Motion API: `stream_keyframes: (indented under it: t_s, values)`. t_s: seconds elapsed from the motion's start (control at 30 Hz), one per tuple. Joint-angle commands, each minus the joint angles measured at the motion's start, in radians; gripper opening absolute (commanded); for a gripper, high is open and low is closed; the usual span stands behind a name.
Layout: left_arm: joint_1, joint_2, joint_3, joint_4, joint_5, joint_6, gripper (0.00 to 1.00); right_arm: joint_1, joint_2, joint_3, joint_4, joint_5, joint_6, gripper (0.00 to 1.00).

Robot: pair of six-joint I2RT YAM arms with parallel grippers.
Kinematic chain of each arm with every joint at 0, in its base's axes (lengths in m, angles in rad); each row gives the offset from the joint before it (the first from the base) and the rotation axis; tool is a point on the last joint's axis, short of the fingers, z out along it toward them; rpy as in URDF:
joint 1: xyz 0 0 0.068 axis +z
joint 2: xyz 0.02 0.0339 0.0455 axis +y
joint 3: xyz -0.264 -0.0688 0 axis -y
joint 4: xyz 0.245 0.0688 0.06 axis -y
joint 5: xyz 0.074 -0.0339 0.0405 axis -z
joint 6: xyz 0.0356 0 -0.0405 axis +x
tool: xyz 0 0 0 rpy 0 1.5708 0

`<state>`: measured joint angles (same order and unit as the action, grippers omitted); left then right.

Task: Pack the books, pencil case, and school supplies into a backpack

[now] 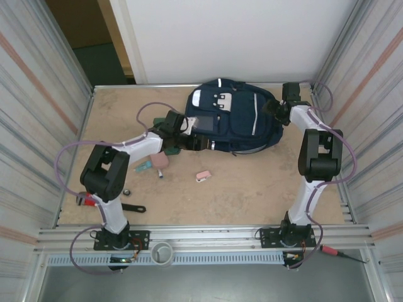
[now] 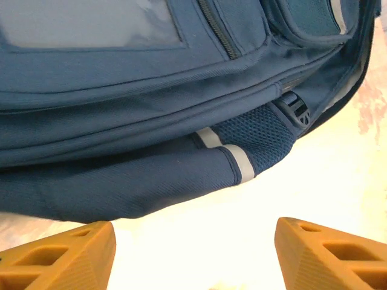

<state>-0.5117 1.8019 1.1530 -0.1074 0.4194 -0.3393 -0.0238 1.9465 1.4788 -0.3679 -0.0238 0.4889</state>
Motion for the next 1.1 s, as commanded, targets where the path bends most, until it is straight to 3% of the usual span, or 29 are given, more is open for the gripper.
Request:
stream_keyframes:
  t_s: [0.0,0.13,0.33,0.43,0.53,0.73,0.93,1.07]
  values:
    - [0.006,-0.088,-0.043,-0.006,-0.089,0.042,0.72,0.011,-0.135,-0.073,-0.072,0.118,-0.064,0.76]
    - [-0.021,-0.152,-0.091,0.01,-0.161,0.193,0.75,0.063,-0.292,-0.229,-0.051,0.12,-0.064,0.76]
    - [-0.148,-0.136,-0.073,0.03,-0.372,0.688,0.75,0.167,-0.436,-0.42,-0.009,0.045,-0.048,0.76]
    - [-0.178,-0.061,-0.023,0.029,-0.408,0.861,0.74,0.175,-0.47,-0.477,-0.012,-0.02,-0.037,0.76]
    - [-0.182,0.021,0.055,-0.002,-0.401,0.937,0.72,0.204,-0.509,-0.568,0.019,-0.069,-0.014,0.76]
    - [-0.205,0.163,0.175,-0.057,-0.412,1.017,0.66,0.284,-0.548,-0.666,0.013,-0.026,-0.01,0.75]
    - [-0.209,0.22,0.223,-0.063,-0.429,1.035,0.39,0.342,-0.581,-0.724,0.087,-0.038,-0.042,0.71]
    - [-0.198,0.2,0.222,-0.068,-0.384,1.029,0.2,0.403,-0.597,-0.751,0.165,-0.012,-0.096,0.67]
